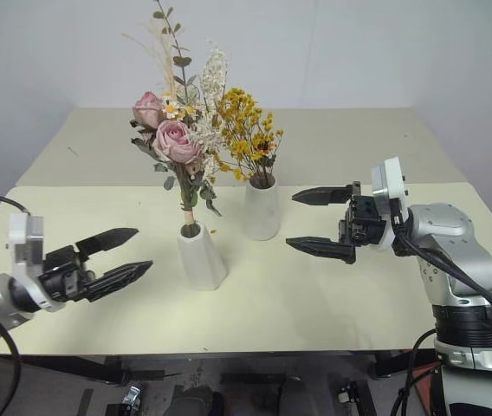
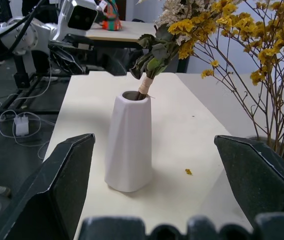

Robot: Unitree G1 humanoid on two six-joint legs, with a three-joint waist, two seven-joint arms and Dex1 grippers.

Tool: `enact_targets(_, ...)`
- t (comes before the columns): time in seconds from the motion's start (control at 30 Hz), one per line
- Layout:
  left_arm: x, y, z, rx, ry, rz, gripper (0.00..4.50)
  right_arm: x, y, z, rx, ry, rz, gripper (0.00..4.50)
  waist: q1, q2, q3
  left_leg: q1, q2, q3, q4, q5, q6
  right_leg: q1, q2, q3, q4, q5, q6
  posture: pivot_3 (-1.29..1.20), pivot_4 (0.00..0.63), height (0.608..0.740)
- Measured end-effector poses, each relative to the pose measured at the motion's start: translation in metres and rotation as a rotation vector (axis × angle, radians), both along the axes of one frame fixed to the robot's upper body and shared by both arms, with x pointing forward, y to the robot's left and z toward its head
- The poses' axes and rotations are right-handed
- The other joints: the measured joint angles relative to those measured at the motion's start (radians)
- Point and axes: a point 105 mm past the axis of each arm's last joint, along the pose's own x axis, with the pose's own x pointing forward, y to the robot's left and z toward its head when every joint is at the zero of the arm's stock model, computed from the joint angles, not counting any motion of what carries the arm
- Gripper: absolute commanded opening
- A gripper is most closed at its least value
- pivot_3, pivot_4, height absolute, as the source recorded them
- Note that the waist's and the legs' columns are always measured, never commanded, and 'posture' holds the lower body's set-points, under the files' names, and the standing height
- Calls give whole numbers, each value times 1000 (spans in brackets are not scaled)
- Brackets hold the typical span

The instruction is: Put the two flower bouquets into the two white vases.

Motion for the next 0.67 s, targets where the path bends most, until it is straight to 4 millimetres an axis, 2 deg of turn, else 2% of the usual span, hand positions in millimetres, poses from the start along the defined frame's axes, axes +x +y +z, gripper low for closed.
enact_targets(0.2,-1,19,8,92,-38,8,4476,3,-9,-5,-11,19,-37,4500,-1,0,0,0,0,0,0,0,1,0,0,0,-1,0,0,0,150,740)
enact_targets(0.37,-6,19,12,109,-43,-32,4476,4,-16,-13,-17,49,-68,4500,-1,0,0,0,0,0,0,0,1,0,0,0,0,0,0,0,150,740)
enact_targets(0.67,-10,12,16,102,-57,-66,4476,4,-24,-9,-25,33,-97,4500,-1,0,0,0,1,0,0,0,1,0,0,0,0,0,0,0,150,740)
